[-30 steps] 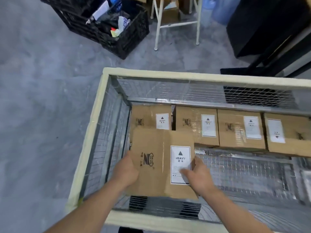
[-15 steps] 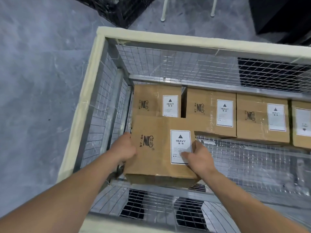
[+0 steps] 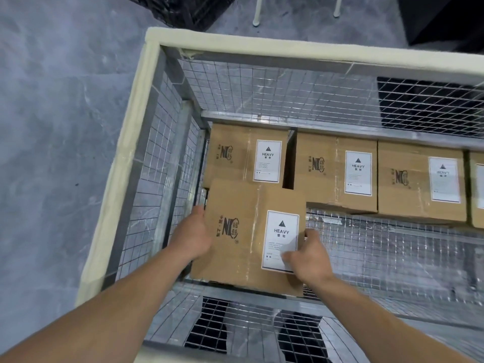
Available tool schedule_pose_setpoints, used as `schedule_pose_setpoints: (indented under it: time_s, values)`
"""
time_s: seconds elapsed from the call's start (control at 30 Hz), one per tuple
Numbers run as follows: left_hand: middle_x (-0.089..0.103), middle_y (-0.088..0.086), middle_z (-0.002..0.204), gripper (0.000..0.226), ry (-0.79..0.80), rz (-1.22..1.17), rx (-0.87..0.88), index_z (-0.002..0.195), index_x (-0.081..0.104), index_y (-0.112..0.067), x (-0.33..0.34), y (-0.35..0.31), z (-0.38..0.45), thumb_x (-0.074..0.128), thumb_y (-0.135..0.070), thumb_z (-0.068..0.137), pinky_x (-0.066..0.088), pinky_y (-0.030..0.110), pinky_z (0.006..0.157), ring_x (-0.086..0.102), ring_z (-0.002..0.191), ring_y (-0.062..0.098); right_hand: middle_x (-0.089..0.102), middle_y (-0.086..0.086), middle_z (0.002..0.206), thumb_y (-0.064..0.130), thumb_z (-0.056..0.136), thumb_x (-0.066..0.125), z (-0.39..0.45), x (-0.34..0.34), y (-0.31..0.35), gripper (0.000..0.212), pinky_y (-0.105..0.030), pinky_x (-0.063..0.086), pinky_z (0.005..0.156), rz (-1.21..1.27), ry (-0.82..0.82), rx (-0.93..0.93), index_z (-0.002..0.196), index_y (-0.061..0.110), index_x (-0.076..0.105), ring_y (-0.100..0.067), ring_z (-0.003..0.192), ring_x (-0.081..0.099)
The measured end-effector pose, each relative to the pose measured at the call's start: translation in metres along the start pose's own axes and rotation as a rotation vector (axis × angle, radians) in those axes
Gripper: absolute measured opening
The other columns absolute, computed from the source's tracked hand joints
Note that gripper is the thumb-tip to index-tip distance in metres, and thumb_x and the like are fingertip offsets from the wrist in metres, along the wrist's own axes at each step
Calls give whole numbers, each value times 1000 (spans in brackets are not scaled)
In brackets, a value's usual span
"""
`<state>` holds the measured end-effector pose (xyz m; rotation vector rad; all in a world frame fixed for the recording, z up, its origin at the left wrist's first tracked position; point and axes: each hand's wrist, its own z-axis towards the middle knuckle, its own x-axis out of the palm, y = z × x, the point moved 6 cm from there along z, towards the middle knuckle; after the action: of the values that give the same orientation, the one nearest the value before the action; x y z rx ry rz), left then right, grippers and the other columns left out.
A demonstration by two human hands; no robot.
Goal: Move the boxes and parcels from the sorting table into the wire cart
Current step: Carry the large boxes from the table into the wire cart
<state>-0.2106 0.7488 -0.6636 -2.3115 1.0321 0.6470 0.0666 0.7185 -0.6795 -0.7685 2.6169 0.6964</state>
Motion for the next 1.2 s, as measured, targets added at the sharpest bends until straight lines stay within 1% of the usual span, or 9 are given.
schedule_pose_setpoints:
  time_s: [0.1,0.23,0.37,0.5,0.6,0.77,0.9,1.03,1.2]
  values:
    - [62,1,95,26,9,59,-47,119,47,-14,14,14,12,49,-5,96,55,37,73,61,83,18,59,2,97,6,86,74,15,19,-10,44,-34,49,77,-20,93,51,115,15,42,-22,94,61]
    - [62,7,119,44,102,53,-102,137,44,-11,40,28,30,52,-7,94,55,43,91,62,105,26,62,-6,112,-1,85,73,36,45,-25,44,-35,53,79,21,185,116,118,13,47,-25,105,62]
    - [54,9,139,56,171,56,-132,150,35,-9,57,40,44,50,-7,96,51,39,98,57,118,27,63,-7,114,3,77,81,55,63,-33,52,-24,48,58,-28,254,104,118,14,49,-23,98,62]
    - [55,8,136,48,187,3,-143,146,39,-13,60,45,50,47,-8,98,49,39,99,55,117,26,65,-3,114,14,67,83,68,69,-36,60,-45,59,88,-29,287,99,117,21,51,-27,107,65]
    - [58,3,126,38,172,-10,-104,134,45,-19,53,39,45,47,-9,97,48,35,91,55,107,22,67,2,117,30,57,80,68,67,-32,61,-49,56,94,-57,290,19,113,28,54,-24,109,64]
    - [61,-1,109,36,111,149,-3,124,52,-19,30,15,11,48,-10,90,54,36,80,60,94,18,65,-1,124,15,85,67,20,43,3,52,-42,54,97,-270,271,-158,134,24,52,-25,113,63]
    - [53,8,134,37,76,430,190,131,49,-12,3,-34,-41,52,-20,95,52,44,97,53,119,25,60,-10,124,9,91,58,-30,-2,29,39,-37,52,98,-424,172,-271,129,12,53,-28,116,61]
    - [45,10,151,53,26,544,312,145,44,-10,-29,-92,-98,51,-38,100,44,44,109,44,137,27,44,-10,153,25,101,52,-84,-62,51,52,-36,40,111,-509,62,-325,149,10,39,-26,142,42]
    - [56,3,133,47,-44,631,500,139,48,-18,-73,-172,-175,51,-44,99,45,37,96,55,117,22,66,-4,124,42,101,50,-153,-146,75,54,-33,50,78,-601,-82,-367,147,18,40,-26,111,63]
